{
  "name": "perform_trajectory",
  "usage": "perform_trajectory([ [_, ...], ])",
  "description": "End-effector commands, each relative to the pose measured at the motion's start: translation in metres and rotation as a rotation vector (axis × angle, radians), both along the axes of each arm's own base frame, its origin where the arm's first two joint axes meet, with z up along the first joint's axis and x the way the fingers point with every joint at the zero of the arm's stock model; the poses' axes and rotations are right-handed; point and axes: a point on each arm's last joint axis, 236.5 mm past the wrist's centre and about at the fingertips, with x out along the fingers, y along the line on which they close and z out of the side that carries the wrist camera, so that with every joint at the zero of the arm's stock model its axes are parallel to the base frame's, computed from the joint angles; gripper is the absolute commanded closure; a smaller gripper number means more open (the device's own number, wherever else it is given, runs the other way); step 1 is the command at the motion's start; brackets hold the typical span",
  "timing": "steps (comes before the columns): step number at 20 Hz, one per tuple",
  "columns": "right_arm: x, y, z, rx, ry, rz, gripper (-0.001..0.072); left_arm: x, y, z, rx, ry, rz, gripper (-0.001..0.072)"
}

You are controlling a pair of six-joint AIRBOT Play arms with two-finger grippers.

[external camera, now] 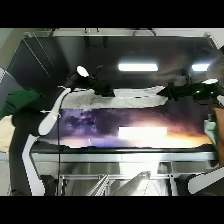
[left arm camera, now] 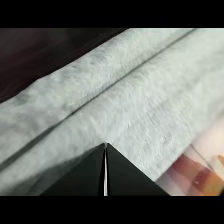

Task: Fold the shirts.

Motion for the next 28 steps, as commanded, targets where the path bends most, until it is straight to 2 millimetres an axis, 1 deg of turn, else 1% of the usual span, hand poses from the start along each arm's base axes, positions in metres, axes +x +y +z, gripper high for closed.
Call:
perform_trajectory([
  [1, -0.012, -0.005, 0.026, 0.053, -0.008, 0.039, 0.0696, -0.010, -0.030, -0.012, 0.051, 0.002, -0.051, 0.0707],
  [2, -0.014, -0.009, 0.033, 0.057, -0.015, 0.039, 0.0695, -0.008, -0.037, 0.001, 0.038, -0.020, -0.068, 0.0700],
  [3, -0.014, -0.013, 0.039, 0.054, -0.027, 0.032, 0.0696, -0.002, -0.043, 0.023, 0.013, -0.059, -0.079, 0.0698],
  [4, -0.014, -0.016, 0.047, 0.050, -0.042, 0.027, 0.0696, 0.005, -0.045, 0.047, -0.015, -0.101, -0.081, 0.0691],
  [5, -0.014, -0.017, 0.054, 0.046, -0.057, 0.028, 0.0696, 0.013, -0.042, 0.076, -0.042, -0.149, -0.077, 0.0690],
  [6, -0.015, -0.014, 0.061, 0.047, -0.063, 0.034, 0.0696, 0.018, -0.032, 0.101, -0.053, -0.187, -0.065, 0.0690],
  [8, -0.017, 0.001, 0.080, 0.072, -0.095, 0.061, 0.0696, 0.018, 0.000, 0.149, -0.085, -0.236, -0.060, 0.0690],
  [9, -0.017, 0.011, 0.092, 0.081, -0.119, 0.077, 0.0696, 0.014, 0.020, 0.172, -0.101, -0.242, -0.054, 0.0690],
  [11, -0.017, 0.043, 0.120, 0.097, -0.185, 0.112, 0.0696, 0.007, 0.068, 0.211, -0.115, -0.240, -0.022, 0.0690],
  [13, -0.016, 0.090, 0.149, 0.120, -0.252, 0.141, 0.0696, 0.003, 0.117, 0.244, -0.109, -0.256, 0.026, 0.0690],
  [14, -0.017, 0.117, 0.160, 0.128, -0.279, 0.154, 0.0696, 0.002, 0.140, 0.261, -0.117, -0.272, 0.057, 0.0690],
  [15, -0.018, 0.147, 0.169, 0.142, -0.308, 0.167, 0.0696, 0.002, 0.160, 0.275, -0.116, -0.292, 0.089, 0.0690],
  [16, -0.019, 0.185, 0.178, 0.164, -0.336, 0.170, 0.0695, 0.001, 0.181, 0.288, -0.113, -0.313, 0.124, 0.0690],
  [17, -0.017, 0.221, 0.182, 0.173, -0.373, 0.153, 0.0695, 0.000, 0.197, 0.298, -0.119, -0.327, 0.152, 0.0690],
  [19, -0.016, 0.300, 0.180, 0.153, -0.463, 0.100, 0.0696, -0.002, 0.228, 0.309, -0.103, -0.348, 0.196, 0.0690],
  [21, -0.022, 0.376, 0.165, 0.140, -0.487, 0.070, 0.0696, -0.003, 0.249, 0.308, -0.092, -0.340, 0.227, 0.0690],
  [22, -0.027, 0.412, 0.156, 0.146, -0.491, 0.079, 0.0696, -0.005, 0.255, 0.307, -0.088, -0.329, 0.230, 0.0690],
  [23, -0.034, 0.449, 0.142, 0.151, -0.501, 0.105, 0.0696, -0.009, 0.258, 0.305, -0.086, -0.314, 0.225, 0.0690],
  [24, -0.038, 0.480, 0.128, 0.155, -0.516, 0.133, 0.0695, -0.015, 0.258, 0.303, -0.083, -0.295, 0.208, 0.0690],
  [25, -0.043, 0.508, 0.109, 0.161, -0.520, 0.154, 0.0604, -0.019, 0.257, 0.301, -0.081, -0.283, 0.196, 0.0690],
  [26, -0.047, 0.525, 0.092, 0.167, -0.514, 0.175, 0.0271, -0.022, 0.257, 0.301, -0.081, -0.273, 0.186, 0.0690],
  [27, -0.050, 0.533, 0.076, 0.180, -0.481, 0.187, 0.0202, -0.022, 0.256, 0.301, -0.080, -0.273, 0.185, 0.0690],
  [28, -0.054, 0.534, 0.070, 0.211, -0.427, 0.199, 0.0289, -0.022, 0.256, 0.300, -0.080, -0.274, 0.182, 0.0690],
])
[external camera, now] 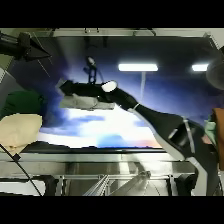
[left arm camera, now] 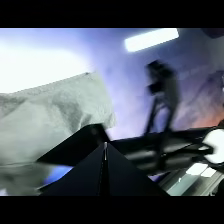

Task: Fold the shirts.

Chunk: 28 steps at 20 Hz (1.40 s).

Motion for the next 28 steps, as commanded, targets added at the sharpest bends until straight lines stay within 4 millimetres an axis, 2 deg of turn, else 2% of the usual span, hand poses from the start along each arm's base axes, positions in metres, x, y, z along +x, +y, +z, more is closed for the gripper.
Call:
perform_trajectory([
  [1, -0.018, 0.036, -0.033, 0.036, 0.071, 0.067, 0.0290, -0.008, 0.004, -0.001, 0.007, 0.017, -0.021, 0.0690],
  [3, -0.018, 0.014, -0.013, 0.072, 0.063, 0.185, 0.0294, -0.008, 0.003, -0.001, 0.013, 0.007, -0.033, 0.0690],
  [5, -0.014, -0.022, 0.013, 0.124, 0.092, 0.294, 0.0383, -0.012, 0.003, -0.003, 0.018, 0.013, -0.051, 0.0690],
  [8, -0.016, -0.083, 0.044, 0.175, 0.163, 0.434, 0.0402, -0.020, 0.002, -0.005, 0.023, 0.032, -0.082, 0.0690],
  [10, -0.019, -0.118, 0.047, 0.135, 0.214, 0.489, 0.0430, -0.027, 0.001, -0.007, 0.026, 0.054, -0.104, 0.0690],
  [12, -0.014, -0.153, 0.026, -0.017, 0.261, 0.481, 0.0443, -0.031, 0.000, -0.007, 0.027, 0.065, -0.117, 0.0690],
  [13, -0.012, -0.170, 0.013, -0.105, 0.278, 0.473, 0.0488, -0.031, -0.002, -0.008, 0.027, 0.064, -0.121, 0.0690],
  [15, -0.007, -0.210, -0.017, -0.295, 0.323, 0.436, 0.0488, -0.033, -0.008, -0.008, 0.028, 0.064, -0.137, 0.0690],
  [17, 0.009, -0.248, -0.046, -0.473, 0.355, 0.341, 0.0476, -0.035, -0.019, -0.007, 0.030, 0.060, -0.165, 0.0690],
  [18, 0.021, -0.261, -0.061, -0.541, 0.382, 0.263, 0.0306, -0.037, -0.024, -0.007, 0.031, 0.058, -0.180, 0.0690],
  [19, 0.028, -0.268, -0.074, -0.578, 0.393, 0.212, 0.0097, -0.038, -0.030, -0.008, 0.032, 0.057, -0.194, 0.0690],
  [20, 0.032, -0.268, -0.084, -0.579, 0.417, 0.176, 0.0057, -0.039, -0.035, -0.008, 0.032, 0.056, -0.206, 0.0690],
  [24, 0.029, -0.250, -0.120, -0.524, 0.510, 0.156, 0.0057, -0.040, -0.039, -0.007, 0.034, 0.048, -0.220, 0.0690],
  [28, 0.023, -0.212, -0.139, -0.421, 0.568, 0.160, 0.0069, -0.039, -0.034, -0.008, 0.035, 0.051, -0.210, 0.0690],
])
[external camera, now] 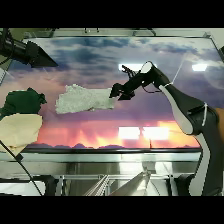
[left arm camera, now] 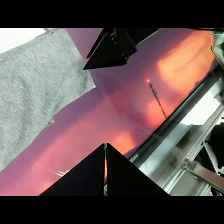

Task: Fold the shirts.

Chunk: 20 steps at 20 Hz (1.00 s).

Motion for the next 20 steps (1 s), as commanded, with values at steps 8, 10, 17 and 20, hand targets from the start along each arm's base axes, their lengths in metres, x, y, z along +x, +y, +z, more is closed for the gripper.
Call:
perform_trajectory([
  [8, -0.018, 0.101, 0.025, 0.338, 0.032, -0.016, 0.0678, -0.002, 0.002, 0.000, 0.004, -0.002, -0.011, 0.0690],
  [10, -0.012, 0.104, 0.050, 0.408, 0.018, -0.033, 0.0695, -0.005, 0.002, -0.001, 0.005, 0.007, -0.020, 0.0690],
  [17, 0.041, -0.044, 0.153, 0.189, -0.145, -0.203, 0.0697, -0.008, 0.002, -0.002, 0.008, 0.016, -0.031, 0.0690],
  [20, 0.052, -0.195, 0.206, -0.096, -0.267, -0.437, 0.0698, -0.003, 0.001, -0.001, 0.005, -0.006, -0.020, 0.0690],
])
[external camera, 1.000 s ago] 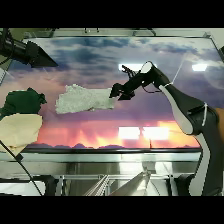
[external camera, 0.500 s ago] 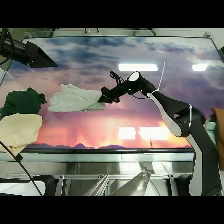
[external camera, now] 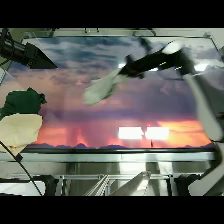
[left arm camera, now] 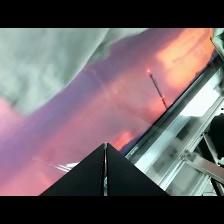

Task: Fold the shirts.

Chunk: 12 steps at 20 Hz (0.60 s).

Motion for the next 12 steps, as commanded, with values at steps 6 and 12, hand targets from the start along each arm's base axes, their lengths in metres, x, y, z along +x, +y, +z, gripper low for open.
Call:
perform_trajectory([
  [6, -0.098, -0.425, 0.090, -0.562, 0.134, -0.876, 0.0697, 0.002, -0.002, 0.001, 0.000, -0.022, -0.008, 0.0690],
  [12, -0.278, -0.541, 0.004, -0.748, 0.731, -1.076, 0.0696, -0.005, -0.002, -0.001, 0.004, 0.011, -0.022, 0.0690],
])
